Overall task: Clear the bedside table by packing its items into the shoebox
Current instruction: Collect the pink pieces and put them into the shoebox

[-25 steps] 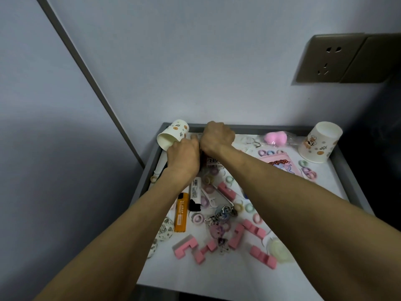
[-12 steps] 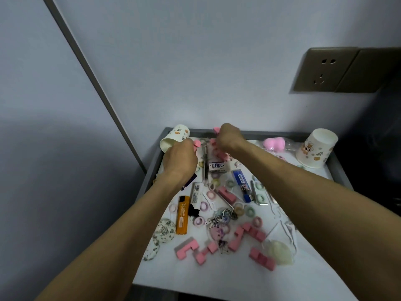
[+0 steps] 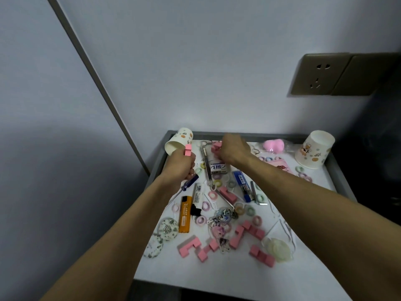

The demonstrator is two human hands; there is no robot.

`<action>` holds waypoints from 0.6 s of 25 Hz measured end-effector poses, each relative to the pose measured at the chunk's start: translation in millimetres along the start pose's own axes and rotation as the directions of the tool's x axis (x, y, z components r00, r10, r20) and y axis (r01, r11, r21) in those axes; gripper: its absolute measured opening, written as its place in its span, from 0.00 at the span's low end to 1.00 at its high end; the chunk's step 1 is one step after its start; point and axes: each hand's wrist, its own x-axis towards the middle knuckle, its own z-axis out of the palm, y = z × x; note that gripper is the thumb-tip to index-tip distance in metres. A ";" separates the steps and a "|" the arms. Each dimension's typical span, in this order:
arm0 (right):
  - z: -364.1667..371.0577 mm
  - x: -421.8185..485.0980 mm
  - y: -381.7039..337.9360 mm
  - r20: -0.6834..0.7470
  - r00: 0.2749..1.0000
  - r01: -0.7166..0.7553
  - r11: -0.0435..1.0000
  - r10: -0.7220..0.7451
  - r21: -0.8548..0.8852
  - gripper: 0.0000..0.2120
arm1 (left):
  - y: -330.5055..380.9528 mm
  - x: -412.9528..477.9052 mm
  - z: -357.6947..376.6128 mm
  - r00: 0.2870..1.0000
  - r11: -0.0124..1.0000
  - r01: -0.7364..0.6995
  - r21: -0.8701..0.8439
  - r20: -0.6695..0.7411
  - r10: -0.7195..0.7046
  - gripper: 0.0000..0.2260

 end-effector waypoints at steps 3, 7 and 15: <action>0.9 0.9 3.0 0.029 0.999 -0.022 0.999 0.023 -0.038 0.11 | 5.9 -1.4 3.8 0.997 0.994 0.057 -0.095 0.054 -0.052 0.02; 0.1 1.1 6.5 0.002 1.000 -0.029 0.994 0.029 -0.104 0.14 | 14.7 -6.7 3.2 0.984 0.919 0.167 -0.356 0.110 -0.137 0.09; -12.2 -3.4 15.3 -0.050 0.998 -0.041 0.996 0.037 -0.081 0.12 | 14.1 -6.8 -4.2 0.987 0.817 0.130 -0.562 0.149 -0.055 0.12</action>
